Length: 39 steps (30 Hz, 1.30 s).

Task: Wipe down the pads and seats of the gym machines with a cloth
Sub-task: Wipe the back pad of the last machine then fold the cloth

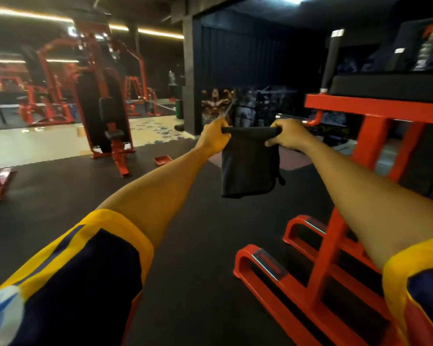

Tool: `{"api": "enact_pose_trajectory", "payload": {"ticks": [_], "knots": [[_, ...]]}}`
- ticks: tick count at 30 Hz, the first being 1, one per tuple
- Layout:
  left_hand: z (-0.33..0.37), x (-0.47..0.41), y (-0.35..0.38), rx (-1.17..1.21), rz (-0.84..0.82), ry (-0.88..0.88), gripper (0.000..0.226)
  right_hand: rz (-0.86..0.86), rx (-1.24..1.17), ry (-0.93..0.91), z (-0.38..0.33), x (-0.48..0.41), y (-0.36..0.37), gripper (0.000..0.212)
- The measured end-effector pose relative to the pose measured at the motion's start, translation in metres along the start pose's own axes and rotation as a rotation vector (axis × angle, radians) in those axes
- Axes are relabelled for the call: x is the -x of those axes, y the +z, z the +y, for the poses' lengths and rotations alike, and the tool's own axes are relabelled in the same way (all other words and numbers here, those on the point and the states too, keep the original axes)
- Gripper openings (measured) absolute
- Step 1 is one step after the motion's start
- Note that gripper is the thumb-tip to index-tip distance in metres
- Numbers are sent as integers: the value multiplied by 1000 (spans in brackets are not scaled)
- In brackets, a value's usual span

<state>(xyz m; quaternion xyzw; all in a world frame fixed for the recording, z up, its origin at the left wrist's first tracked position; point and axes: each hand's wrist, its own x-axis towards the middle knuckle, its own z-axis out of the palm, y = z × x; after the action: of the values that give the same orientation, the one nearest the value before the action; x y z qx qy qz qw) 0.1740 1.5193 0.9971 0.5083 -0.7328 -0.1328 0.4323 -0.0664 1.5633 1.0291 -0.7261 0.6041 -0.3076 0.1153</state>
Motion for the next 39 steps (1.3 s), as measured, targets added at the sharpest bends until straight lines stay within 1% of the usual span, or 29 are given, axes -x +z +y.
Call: {"api": "enact_pose_trajectory", "payload": {"ticks": [4,6,8,10,12,15,18,21,24,26,30,34,39], "knots": [[-68,-60,-12,-66,40,-56,14,-101,8,-36,-10,-87,48,26],[-92,-89,-22,-83,59,-57,13,-109,17,-69,-18,-129,63,26],[-116,-111,-31,-86,75,-70,19,-112,0,-77,-24,-170,81,26],[-147,-133,-39,-108,81,-116,22,-156,5,-100,-32,-211,107,24],[-177,-153,-46,-100,93,-174,18,-199,12,-129,-39,-245,132,24],[-221,-188,-52,-76,125,-204,22,-226,10,-180,-47,-298,167,29],[-267,-224,-54,-107,143,-243,22,-271,-3,-205,-47,-354,205,27],[-307,-265,-53,-150,165,-252,20,-271,-36,-220,-41,-416,241,24],[-345,-306,-52,-190,191,-284,18,-273,-43,-230,-42,-483,270,39],[-368,-333,-55,-202,206,-327,18,-269,-66,-244,-43,-525,291,44],[-418,-394,-62,-217,210,-361,22,-299,-86,-270,-46,-598,331,46],[-461,-458,-60,-203,272,-387,23,-315,-122,-301,-48,-670,356,40],[-538,-541,-55,-192,296,-422,23,-320,-105,-322,-46,-767,405,48]]}}
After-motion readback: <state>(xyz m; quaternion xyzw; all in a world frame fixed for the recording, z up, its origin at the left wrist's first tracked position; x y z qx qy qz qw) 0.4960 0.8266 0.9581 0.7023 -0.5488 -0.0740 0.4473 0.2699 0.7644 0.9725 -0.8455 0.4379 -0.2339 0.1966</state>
